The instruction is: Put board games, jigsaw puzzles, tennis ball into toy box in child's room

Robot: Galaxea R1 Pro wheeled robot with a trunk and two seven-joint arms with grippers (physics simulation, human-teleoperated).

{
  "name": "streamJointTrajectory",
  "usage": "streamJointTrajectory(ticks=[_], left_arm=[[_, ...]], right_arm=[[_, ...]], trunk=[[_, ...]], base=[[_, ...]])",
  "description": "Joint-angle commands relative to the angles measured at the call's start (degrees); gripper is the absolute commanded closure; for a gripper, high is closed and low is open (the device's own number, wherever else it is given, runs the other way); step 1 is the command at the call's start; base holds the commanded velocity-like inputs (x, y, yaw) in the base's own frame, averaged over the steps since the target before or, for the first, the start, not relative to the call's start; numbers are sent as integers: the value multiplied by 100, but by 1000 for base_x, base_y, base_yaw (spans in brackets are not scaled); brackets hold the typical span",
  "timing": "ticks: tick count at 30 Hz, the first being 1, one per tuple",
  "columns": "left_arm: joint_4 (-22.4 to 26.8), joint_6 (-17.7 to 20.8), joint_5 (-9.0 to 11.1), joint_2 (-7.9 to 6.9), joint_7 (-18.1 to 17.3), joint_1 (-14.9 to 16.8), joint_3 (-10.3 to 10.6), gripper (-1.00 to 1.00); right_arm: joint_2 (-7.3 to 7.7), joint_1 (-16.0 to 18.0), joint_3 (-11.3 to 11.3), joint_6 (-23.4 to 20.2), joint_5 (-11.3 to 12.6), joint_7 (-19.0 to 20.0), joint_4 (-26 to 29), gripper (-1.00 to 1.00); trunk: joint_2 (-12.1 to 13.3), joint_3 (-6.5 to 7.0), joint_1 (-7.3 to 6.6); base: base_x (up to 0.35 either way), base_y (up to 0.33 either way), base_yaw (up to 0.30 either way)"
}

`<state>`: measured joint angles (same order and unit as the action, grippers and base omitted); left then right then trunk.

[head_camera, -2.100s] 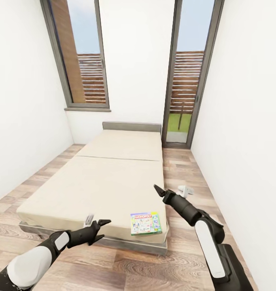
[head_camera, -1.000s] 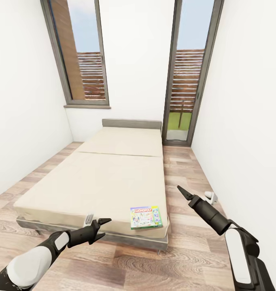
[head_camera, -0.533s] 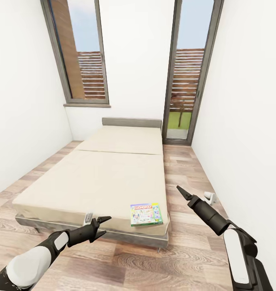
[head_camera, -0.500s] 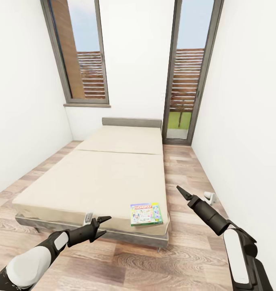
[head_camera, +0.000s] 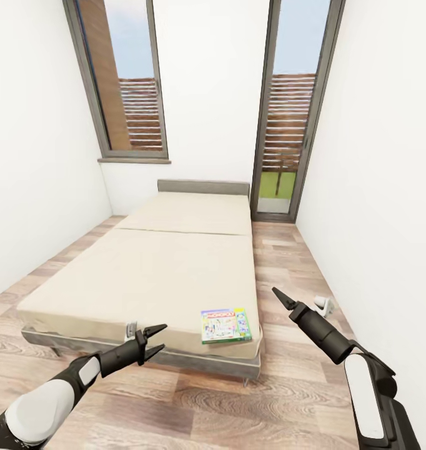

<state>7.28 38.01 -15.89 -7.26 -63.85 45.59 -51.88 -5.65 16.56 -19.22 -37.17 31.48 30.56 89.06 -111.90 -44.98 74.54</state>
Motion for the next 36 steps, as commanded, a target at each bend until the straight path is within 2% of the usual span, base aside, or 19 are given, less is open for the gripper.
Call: streamJointTrajectory(ticks=[1, 31, 36], left_arm=[[10, 46, -57, -7, -51, 5, -46, -100], [13, 40, -54, -91, -187, 11, -36, -100], [11, 40, -61, -97, -393, 11, -36, -100]], right_arm=[[-6, 6, -15, -44, 24, 13, 1, -100], [-6, 6, -11, -36, 25, 11, -11, -100], [-6, 6, -11, -36, 27, 11, -7, -100]], trunk=[[-44, -24, 22], [-1247, -563, 681], [-1448, -652, 791]], base=[[0, 0, 0], [0, 0, 0], [0, 0, 0]])
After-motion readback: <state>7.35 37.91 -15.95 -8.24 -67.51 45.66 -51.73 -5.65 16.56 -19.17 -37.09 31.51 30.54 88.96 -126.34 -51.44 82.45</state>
